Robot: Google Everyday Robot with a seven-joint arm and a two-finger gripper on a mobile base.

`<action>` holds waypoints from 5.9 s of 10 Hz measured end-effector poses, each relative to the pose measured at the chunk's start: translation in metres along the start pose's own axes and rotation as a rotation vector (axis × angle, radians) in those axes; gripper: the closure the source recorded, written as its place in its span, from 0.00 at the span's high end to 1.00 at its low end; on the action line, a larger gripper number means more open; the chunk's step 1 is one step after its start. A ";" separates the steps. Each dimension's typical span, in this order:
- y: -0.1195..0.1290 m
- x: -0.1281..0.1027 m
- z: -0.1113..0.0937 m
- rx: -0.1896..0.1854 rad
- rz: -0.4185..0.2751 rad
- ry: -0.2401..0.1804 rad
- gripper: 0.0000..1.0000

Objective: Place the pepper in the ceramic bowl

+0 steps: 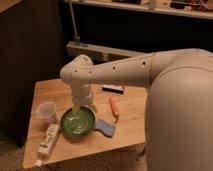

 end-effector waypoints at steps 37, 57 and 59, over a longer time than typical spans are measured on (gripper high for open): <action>-0.153 -0.086 0.085 -0.132 -0.292 -0.110 0.65; -0.163 -0.087 0.137 -0.101 -0.289 -0.025 0.00; -0.143 -0.088 0.103 -0.120 -0.316 -0.064 0.00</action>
